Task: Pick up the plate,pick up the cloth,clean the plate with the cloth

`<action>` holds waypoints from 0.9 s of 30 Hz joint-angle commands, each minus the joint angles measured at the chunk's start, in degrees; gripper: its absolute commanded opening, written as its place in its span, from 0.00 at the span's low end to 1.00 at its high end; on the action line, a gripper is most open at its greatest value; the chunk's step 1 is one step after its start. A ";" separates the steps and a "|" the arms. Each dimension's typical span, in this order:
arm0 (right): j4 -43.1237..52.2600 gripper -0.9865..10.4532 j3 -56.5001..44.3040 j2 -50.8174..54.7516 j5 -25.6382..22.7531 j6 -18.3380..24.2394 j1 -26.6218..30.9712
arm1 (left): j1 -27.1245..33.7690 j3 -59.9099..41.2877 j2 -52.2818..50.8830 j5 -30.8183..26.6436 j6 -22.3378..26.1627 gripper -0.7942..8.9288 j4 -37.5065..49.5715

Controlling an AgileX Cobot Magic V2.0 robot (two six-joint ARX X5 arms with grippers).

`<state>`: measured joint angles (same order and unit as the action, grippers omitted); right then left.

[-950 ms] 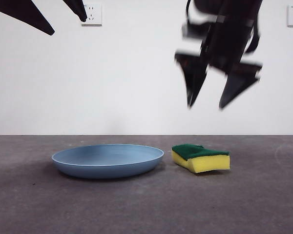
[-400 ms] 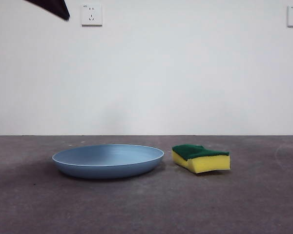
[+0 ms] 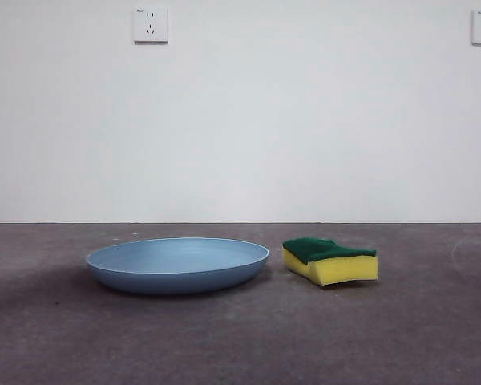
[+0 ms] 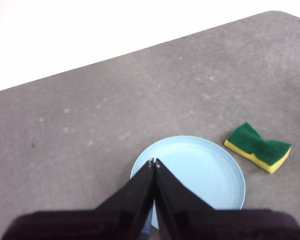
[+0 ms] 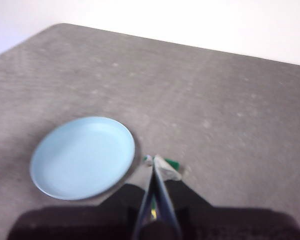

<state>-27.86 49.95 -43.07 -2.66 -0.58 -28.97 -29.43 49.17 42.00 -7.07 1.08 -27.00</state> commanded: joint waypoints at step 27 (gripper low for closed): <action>0.35 0.09 -6.32 4.13 -2.19 -4.28 0.09 | -0.20 -12.52 -8.41 -0.35 -0.72 0.08 -4.70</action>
<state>-27.64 44.01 -39.03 -4.67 -4.27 -28.91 -29.43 37.01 33.78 -7.16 -0.95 -31.77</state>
